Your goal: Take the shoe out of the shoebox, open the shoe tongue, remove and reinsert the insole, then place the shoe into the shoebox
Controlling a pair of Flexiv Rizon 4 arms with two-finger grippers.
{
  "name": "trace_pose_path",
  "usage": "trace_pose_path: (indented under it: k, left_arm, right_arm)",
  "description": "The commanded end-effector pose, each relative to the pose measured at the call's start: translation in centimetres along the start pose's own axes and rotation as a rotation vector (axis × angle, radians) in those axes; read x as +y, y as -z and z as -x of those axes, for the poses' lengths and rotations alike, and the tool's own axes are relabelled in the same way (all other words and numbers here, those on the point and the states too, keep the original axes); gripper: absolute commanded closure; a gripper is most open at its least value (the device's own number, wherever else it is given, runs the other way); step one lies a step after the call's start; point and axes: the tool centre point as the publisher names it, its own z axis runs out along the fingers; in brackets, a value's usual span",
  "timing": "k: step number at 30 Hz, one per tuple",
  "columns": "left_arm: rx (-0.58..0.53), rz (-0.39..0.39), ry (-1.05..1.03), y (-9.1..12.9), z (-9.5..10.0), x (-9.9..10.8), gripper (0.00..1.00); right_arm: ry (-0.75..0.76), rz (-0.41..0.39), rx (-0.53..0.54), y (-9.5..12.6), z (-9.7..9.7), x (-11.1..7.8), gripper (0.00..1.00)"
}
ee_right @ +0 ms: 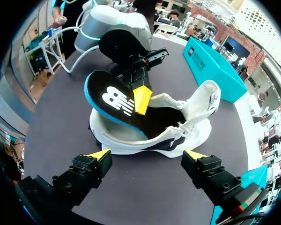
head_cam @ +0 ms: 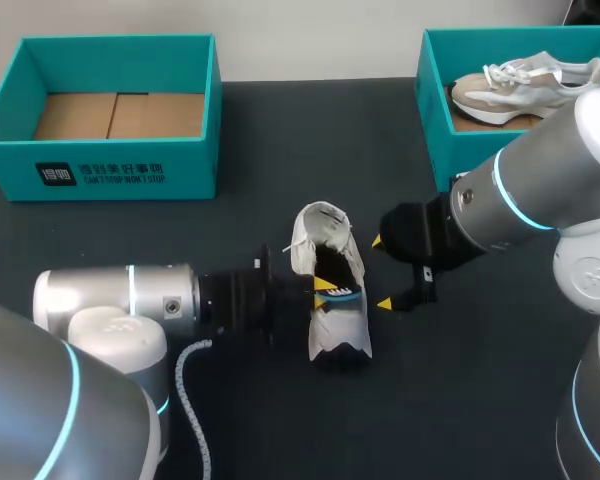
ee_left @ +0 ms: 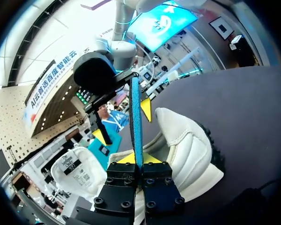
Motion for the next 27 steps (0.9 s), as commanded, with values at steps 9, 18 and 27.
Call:
trace_pose_path:
  k: [9, 18, 27]
  left_arm:
    - [0.025, 0.018, -0.029, 0.0, 0.3, -0.2, 0.7]
    - [0.029, 0.011, -0.044, 0.6, 1.2, -2.2, 0.61]
    - [0.082, 0.013, -0.053, 0.8, 0.4, -3.6, 0.77]
  right_arm:
    - [0.0, -0.001, -0.002, 0.0, -0.2, 0.0, 0.0]
    - [0.0, -0.001, -0.002, 0.0, -0.2, 0.0, 0.0]
    - [0.0, -0.001, -0.002, 0.0, -0.2, 0.0, 0.0]
